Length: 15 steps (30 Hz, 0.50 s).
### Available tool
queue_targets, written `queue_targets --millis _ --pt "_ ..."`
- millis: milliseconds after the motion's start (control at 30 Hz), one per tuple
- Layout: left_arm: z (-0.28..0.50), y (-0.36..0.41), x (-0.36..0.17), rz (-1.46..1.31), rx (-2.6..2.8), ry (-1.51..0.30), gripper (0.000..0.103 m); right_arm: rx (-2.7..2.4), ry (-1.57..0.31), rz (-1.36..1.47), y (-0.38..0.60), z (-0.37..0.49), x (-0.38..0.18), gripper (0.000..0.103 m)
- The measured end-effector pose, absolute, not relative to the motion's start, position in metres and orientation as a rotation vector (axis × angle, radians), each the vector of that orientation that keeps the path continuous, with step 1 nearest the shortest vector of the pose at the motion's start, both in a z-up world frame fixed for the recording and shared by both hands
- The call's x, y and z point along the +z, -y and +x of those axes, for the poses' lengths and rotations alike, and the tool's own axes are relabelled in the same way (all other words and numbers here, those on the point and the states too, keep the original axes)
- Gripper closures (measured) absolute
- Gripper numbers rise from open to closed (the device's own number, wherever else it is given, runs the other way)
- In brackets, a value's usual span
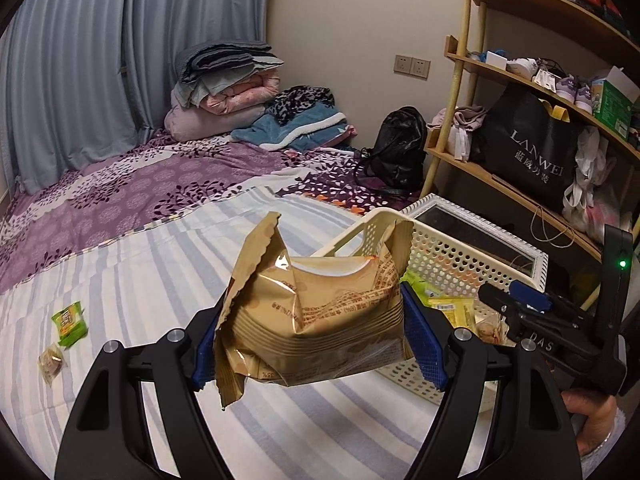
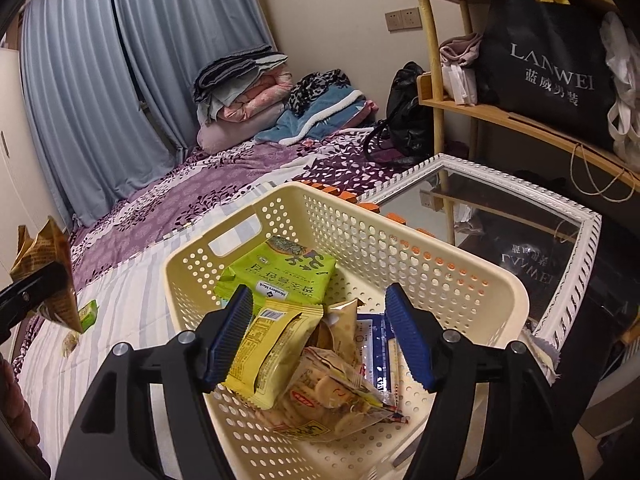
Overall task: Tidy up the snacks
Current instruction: 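Lower both packets into the cream basket and open both tools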
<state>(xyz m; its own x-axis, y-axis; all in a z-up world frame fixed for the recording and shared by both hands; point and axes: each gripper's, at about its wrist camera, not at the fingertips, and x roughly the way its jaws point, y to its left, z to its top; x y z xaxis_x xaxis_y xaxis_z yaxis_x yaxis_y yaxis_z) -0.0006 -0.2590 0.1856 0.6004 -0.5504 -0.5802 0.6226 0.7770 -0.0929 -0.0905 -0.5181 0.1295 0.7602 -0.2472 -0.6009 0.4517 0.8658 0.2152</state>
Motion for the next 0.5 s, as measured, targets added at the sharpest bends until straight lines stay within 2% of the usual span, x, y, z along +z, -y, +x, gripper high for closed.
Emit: queue_targets --millis 500 --pt "0.021 0.332 0.173 0.157 -0.775 -0.672 0.025 -0.4 -0.62 0.367 0.525 -0.094 0.12 0.034"
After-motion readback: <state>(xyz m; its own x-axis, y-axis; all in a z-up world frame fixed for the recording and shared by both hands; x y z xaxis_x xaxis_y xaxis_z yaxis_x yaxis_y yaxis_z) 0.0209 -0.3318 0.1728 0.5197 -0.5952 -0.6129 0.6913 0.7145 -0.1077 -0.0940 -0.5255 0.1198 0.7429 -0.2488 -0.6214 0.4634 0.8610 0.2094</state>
